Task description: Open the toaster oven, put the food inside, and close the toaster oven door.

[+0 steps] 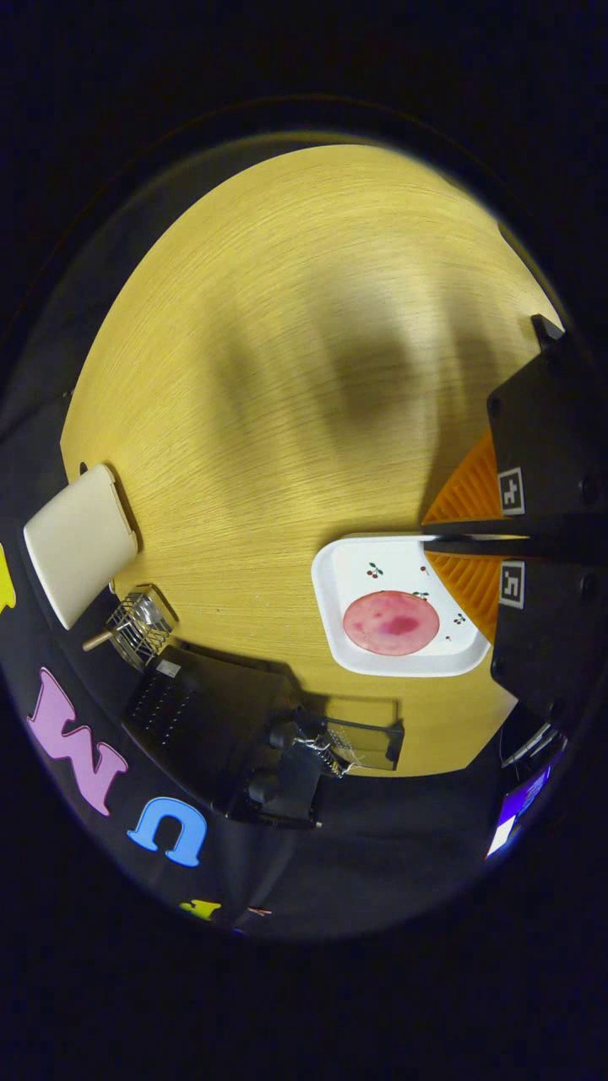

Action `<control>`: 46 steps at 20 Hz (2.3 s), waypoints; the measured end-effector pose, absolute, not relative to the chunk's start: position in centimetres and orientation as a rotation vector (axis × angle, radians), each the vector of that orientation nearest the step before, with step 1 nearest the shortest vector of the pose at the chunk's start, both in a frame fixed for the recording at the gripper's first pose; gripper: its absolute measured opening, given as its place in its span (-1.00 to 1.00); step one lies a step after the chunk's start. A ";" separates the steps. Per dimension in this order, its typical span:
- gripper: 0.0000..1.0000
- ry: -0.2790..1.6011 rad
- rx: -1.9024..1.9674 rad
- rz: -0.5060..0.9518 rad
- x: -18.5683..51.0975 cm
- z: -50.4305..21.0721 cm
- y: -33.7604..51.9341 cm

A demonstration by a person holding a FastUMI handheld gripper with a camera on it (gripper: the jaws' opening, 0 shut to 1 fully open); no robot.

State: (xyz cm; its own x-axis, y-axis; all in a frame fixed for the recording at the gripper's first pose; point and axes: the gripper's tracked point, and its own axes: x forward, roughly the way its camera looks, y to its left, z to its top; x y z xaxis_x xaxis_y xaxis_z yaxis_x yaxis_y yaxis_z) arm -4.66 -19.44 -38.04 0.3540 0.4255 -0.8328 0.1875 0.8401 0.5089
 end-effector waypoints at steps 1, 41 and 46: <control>-0.89 1.221 0.609 0.164 -4.5 -37.8 -19.3; -0.89 1.003 1.009 0.047 -6.3 -25.7 4.6; -0.89 0.955 1.048 0.004 -3.2 -26.3 7.9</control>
